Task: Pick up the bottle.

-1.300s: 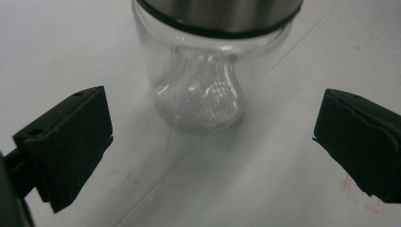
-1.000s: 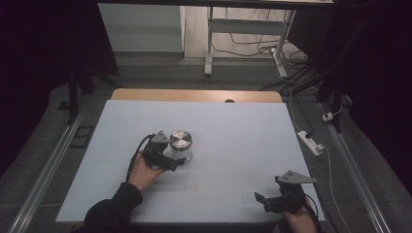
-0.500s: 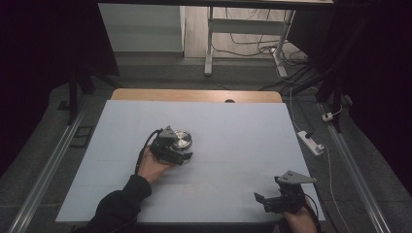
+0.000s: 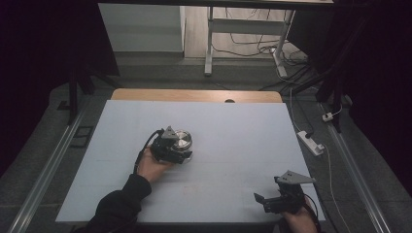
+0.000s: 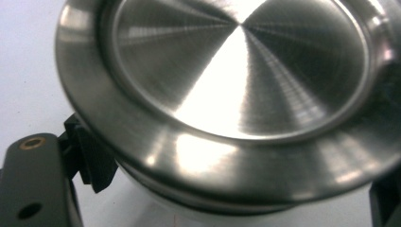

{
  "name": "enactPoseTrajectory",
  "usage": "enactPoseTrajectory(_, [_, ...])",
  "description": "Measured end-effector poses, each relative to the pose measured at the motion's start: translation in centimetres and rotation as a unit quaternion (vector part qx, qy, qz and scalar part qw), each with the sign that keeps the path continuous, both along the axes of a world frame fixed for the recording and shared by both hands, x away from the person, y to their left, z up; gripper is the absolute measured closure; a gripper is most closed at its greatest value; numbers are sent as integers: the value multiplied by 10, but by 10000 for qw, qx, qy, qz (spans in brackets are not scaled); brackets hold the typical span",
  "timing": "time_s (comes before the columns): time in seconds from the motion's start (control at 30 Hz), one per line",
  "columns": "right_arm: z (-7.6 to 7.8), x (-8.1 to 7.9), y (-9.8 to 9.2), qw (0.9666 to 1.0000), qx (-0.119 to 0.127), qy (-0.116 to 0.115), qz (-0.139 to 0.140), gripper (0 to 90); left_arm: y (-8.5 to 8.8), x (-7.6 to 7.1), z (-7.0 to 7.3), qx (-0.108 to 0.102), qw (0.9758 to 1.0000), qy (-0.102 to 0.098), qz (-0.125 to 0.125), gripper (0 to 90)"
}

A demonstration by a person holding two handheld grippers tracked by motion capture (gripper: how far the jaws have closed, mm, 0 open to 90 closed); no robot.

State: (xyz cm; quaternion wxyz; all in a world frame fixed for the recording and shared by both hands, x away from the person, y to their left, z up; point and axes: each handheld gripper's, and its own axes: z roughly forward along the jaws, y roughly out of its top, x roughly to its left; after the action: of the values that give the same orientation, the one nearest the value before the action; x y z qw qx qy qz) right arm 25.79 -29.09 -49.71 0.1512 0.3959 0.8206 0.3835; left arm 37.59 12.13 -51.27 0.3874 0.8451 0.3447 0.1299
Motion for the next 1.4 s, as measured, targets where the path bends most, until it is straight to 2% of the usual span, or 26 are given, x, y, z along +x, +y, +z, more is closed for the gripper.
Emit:
enactPoseTrajectory(0.2, [0, 0, 0, 10000, -20, -8, 15, 1, -1, -1, 0, 2, 10000, -12, 47, 154])
enactPoseTrajectory(0.33, [0, 0, 1, 10000, -23, -12, 28, 1, -1, -2, 2, -67, 10000, 64, 11, 155])
enactPoseTrajectory(0.63, [0, 0, 1, 10000, -50, -8, 57, 2, -6, -9, 14, -138, 9995, 16, -286, 155])
enactPoseTrajectory(0.83, [0, -1, 2, 10000, -65, -13, 64, 21, -9, -18, 25, -98, 9994, -76, -338, 155])
enactPoseTrajectory(1.13, [0, -1, 2, 9999, -64, -16, 79, 21, -14, -31, 36, -156, 9982, 17, -580, 155])
enactPoseTrajectory(1.4, [0, -1, 2, 9999, -64, -14, 93, 21, -23, -42, 43, -230, 9962, 34, -837, 155])
